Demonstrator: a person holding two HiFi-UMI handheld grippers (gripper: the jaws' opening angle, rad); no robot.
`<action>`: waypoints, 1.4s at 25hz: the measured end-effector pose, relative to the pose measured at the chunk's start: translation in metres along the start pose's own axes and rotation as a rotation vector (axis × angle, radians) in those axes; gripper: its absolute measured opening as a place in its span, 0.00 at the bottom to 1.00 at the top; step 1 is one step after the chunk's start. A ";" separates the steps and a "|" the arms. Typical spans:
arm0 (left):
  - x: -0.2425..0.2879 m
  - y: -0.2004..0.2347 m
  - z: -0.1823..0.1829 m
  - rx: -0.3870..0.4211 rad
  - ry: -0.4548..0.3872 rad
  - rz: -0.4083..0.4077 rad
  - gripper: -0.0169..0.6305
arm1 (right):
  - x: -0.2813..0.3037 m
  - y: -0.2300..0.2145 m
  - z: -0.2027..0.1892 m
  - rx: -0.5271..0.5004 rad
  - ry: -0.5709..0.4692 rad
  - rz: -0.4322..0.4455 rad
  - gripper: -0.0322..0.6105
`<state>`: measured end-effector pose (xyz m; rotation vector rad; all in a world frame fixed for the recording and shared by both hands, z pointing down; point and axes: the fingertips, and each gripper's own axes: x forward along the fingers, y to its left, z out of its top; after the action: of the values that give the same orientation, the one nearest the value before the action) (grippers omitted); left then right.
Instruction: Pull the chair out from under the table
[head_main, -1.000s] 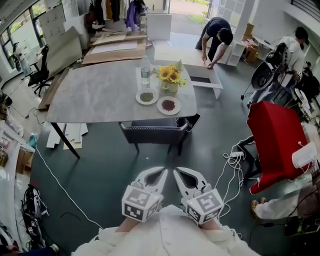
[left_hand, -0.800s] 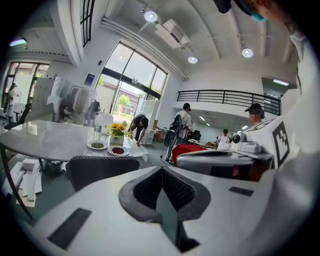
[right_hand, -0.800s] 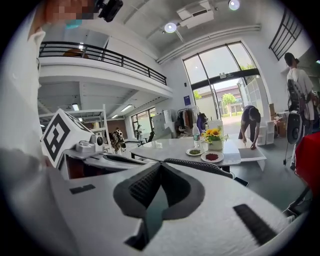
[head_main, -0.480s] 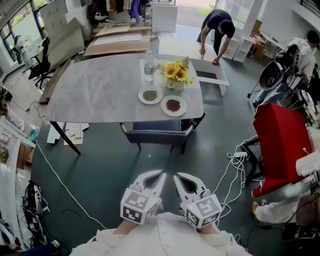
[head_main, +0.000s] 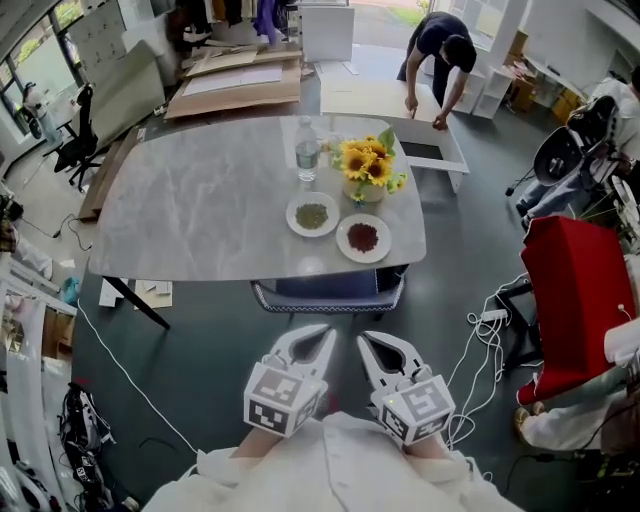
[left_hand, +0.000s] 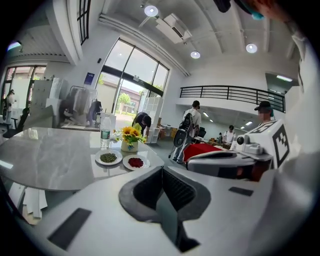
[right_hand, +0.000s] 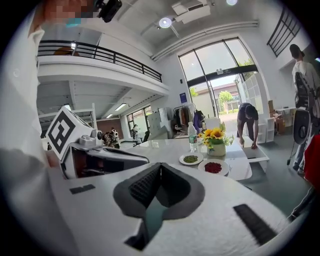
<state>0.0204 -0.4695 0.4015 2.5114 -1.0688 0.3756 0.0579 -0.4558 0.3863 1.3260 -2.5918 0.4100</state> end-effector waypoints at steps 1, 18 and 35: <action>0.004 0.008 0.006 0.005 0.003 -0.002 0.05 | 0.006 -0.003 0.005 0.001 -0.002 -0.007 0.05; 0.048 0.059 0.039 0.122 0.071 -0.110 0.05 | 0.075 -0.031 0.032 0.008 -0.004 -0.042 0.05; 0.056 0.070 0.017 0.218 0.137 -0.027 0.05 | 0.082 -0.050 0.018 -0.091 0.091 0.062 0.06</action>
<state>0.0081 -0.5567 0.4245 2.6397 -0.9870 0.6793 0.0505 -0.5518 0.4015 1.1721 -2.5493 0.3492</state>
